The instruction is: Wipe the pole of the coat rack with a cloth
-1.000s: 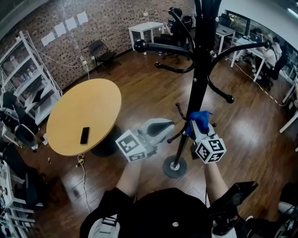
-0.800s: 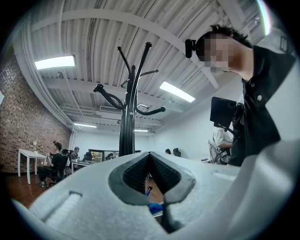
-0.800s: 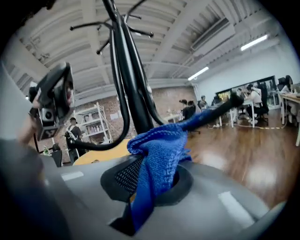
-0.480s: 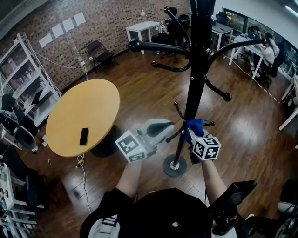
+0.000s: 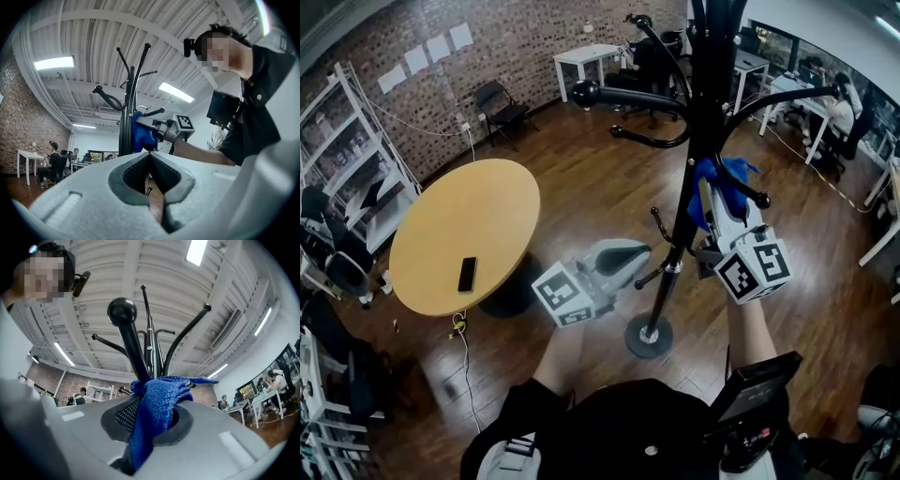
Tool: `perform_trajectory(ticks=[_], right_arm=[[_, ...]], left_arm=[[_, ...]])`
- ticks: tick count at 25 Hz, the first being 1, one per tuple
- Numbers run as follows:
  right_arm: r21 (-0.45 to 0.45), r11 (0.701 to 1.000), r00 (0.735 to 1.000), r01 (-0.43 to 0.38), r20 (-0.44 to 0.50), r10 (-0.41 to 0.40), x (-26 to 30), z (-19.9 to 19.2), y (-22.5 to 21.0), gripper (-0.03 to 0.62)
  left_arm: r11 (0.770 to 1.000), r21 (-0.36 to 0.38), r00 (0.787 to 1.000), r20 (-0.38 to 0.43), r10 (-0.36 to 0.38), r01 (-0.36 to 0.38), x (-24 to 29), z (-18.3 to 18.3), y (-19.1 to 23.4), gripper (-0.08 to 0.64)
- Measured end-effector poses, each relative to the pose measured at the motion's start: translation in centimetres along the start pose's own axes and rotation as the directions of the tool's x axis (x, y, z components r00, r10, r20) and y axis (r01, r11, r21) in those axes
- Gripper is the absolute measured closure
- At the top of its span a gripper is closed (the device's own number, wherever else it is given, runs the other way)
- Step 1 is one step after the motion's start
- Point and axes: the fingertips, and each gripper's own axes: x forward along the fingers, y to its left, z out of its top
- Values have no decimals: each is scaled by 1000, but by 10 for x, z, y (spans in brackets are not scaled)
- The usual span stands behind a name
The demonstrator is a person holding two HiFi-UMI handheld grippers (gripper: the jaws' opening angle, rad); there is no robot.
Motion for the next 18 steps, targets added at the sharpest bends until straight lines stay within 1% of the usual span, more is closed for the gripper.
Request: perform_trajectory(ticks=[1,3,6,8,10,12,14,16,18], right_arm=[[-12,1000,1000,-8,20,9,0,1,0,548],[-2,1000,1000,-16,1,16,-7,-18,-2,549],[60,998,994,14,-112,-7,-29,-77,-7,549],[106,993,978,47,-209,-24,-49,-125,-11,549],[137,987,948,80,-317,-33,-68,-175,-14,551],[150,983,904,106,-427,-32,-87,-225,-17,549],[169,977,856,129,-517,-24,-104,-266,-19,549],[191,970,818,152,-574,-15,-116,-290,-21,549],[197,966,783,169,-623,-10,-121,-303,-22,549]], left_arm=[[1000,0,1000,3,0,0,0,1,0,563],[1000,2,1000,8,0,0,-1,2,0,563],[1000,4,1000,6,5,-5,-2,2,0,563],[1000,4,1000,4,6,-6,-1,1,2,563],[1000,5,1000,3,5,-5,0,0,4,563],[1000,4,1000,5,2,-2,1,-1,5,563],[1000,2,1000,5,-2,2,2,-1,4,563],[1000,-2,1000,1,-9,9,3,-3,2,563],[1000,-4,1000,1,-18,18,3,-3,2,563]])
